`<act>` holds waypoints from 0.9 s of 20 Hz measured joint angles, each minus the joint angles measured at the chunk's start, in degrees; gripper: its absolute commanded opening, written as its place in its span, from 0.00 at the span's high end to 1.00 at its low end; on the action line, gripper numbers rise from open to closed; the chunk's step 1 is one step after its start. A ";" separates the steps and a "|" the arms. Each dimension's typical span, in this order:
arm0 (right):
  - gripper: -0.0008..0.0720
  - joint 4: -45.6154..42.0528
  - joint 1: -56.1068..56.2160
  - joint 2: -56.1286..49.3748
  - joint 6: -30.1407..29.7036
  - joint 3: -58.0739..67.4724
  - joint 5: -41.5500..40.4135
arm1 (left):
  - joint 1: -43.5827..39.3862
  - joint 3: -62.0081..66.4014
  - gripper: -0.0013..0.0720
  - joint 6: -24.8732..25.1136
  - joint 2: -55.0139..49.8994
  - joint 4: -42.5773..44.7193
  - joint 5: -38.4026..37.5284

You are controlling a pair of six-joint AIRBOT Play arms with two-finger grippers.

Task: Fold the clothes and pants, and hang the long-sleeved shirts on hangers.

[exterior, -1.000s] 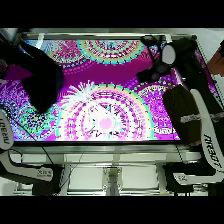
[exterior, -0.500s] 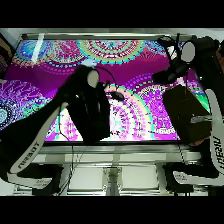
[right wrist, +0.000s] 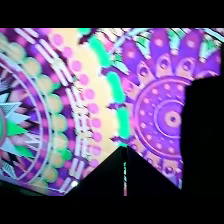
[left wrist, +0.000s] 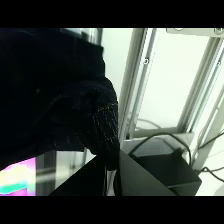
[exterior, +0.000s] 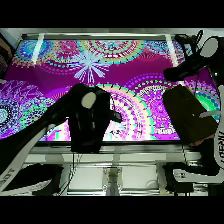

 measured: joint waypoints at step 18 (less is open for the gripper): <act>0.62 11.78 8.26 -8.94 -15.39 0.11 -7.15 | 31.45 37.75 0.95 12.35 -9.40 -12.48 12.44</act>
